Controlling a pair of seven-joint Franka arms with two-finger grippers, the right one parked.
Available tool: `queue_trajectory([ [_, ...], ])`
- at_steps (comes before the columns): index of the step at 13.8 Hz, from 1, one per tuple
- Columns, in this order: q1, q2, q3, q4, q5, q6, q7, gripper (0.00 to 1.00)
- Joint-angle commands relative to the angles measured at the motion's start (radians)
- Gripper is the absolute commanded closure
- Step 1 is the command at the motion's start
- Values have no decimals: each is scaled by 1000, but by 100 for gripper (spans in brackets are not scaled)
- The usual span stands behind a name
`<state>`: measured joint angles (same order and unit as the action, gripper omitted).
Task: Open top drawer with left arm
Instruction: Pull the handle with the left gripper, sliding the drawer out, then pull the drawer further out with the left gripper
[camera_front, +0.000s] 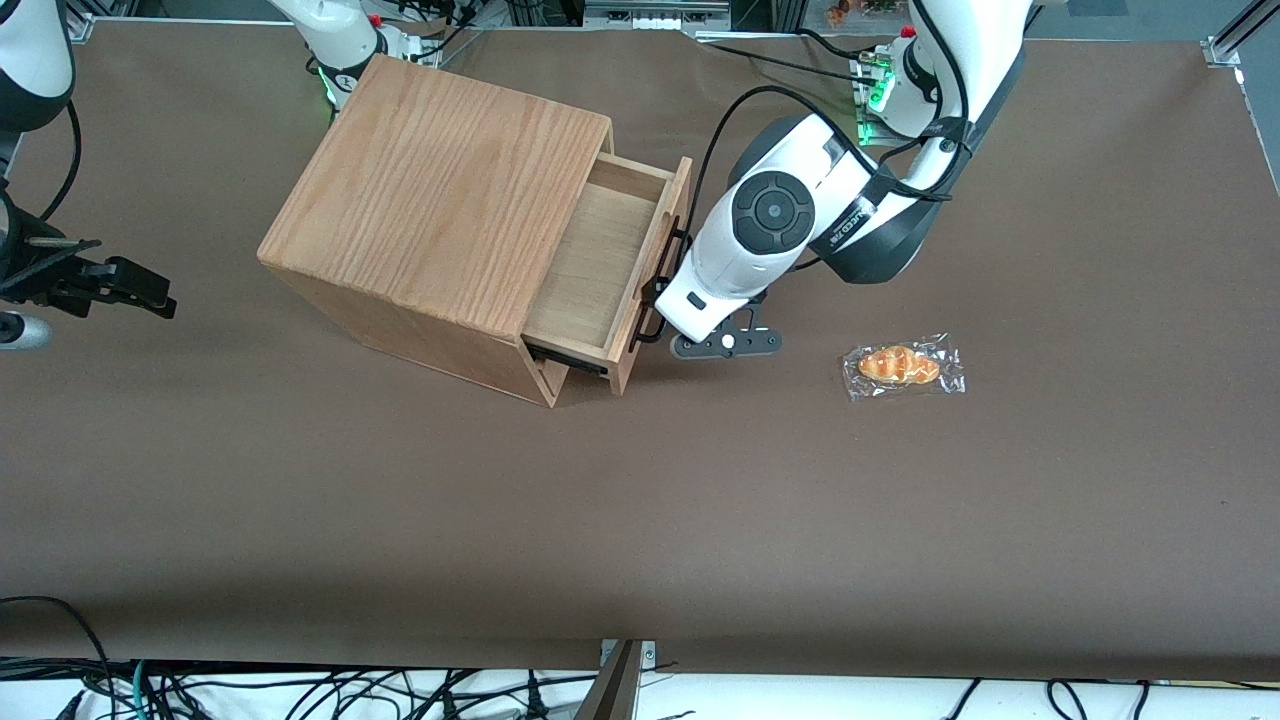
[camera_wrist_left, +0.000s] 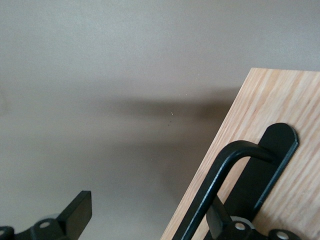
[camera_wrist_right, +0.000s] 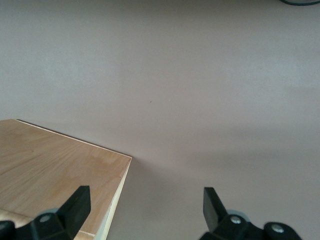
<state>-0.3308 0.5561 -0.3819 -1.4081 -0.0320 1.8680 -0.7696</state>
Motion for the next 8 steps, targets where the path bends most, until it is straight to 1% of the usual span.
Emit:
queue_trajectory([
  [1,35,-33,9,-26,44,-33,10,0],
  [5,39,-38,11,-26,44,-43,12,0],
  [8,67,-44,6,-26,63,-64,44,0],
])
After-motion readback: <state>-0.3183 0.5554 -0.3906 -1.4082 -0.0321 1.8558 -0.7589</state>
